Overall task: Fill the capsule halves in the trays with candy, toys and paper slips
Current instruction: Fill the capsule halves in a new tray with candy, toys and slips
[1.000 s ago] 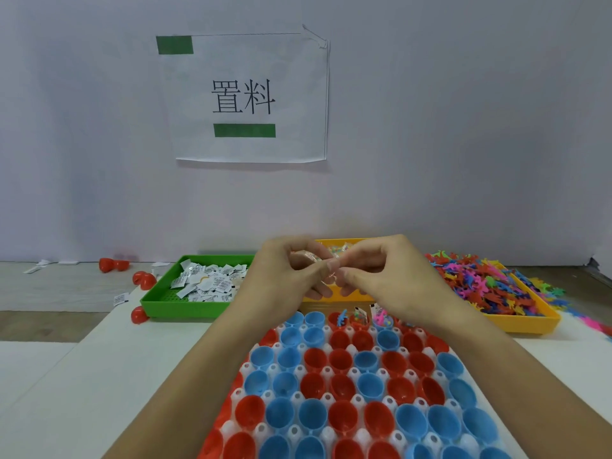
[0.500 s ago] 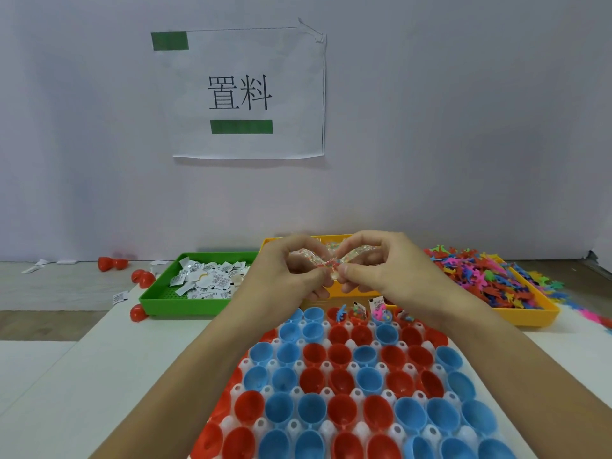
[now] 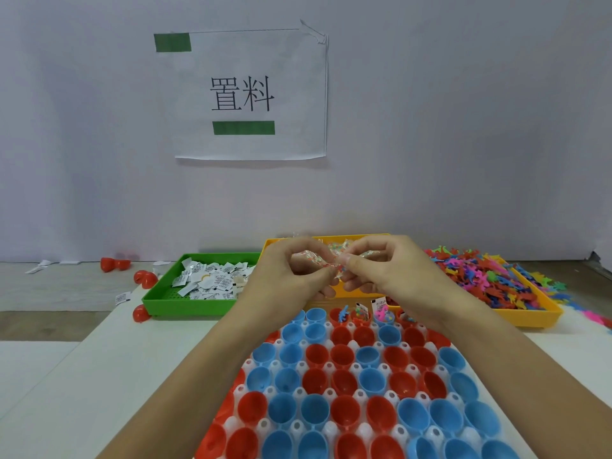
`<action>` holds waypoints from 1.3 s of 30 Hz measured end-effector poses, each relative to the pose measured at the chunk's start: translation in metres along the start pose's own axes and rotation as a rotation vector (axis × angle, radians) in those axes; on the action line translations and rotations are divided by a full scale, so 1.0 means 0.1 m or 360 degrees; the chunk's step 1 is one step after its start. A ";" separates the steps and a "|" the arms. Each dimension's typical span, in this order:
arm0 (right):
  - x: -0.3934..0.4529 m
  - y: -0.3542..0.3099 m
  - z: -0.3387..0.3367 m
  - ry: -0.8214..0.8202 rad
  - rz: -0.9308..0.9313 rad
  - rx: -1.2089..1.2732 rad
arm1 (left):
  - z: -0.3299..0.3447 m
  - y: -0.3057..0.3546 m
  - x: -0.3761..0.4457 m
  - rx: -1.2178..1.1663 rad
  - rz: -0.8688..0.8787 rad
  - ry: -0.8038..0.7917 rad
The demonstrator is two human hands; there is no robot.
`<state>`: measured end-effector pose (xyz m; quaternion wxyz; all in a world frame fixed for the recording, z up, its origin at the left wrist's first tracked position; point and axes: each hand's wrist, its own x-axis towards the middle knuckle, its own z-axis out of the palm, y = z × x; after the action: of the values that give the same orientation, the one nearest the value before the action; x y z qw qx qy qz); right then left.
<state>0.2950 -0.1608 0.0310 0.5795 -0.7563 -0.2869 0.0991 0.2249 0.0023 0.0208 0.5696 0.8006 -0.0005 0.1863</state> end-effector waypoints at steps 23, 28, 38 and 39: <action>0.01 0.03 -0.02 0.0012 -0.0073 -0.0048 | 0.02 -0.06 0.01 -0.0377 -0.0242 -0.0038; 0.01 0.04 -0.03 0.0030 -0.0106 -0.0092 | 0.03 -0.07 0.02 -0.0258 -0.0152 -0.0002; 0.00 0.05 0.01 0.0091 -0.0179 -0.0111 | 0.05 -0.12 0.04 0.0245 0.0040 -0.0004; 0.00 0.05 0.02 0.0082 -0.0184 -0.0119 | 0.04 -0.12 0.04 0.0266 0.0052 0.0001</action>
<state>0.2960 -0.1603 0.0259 0.5629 -0.7619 -0.3185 0.0352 0.2330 0.0037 0.0096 0.4977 0.8451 0.0020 0.1951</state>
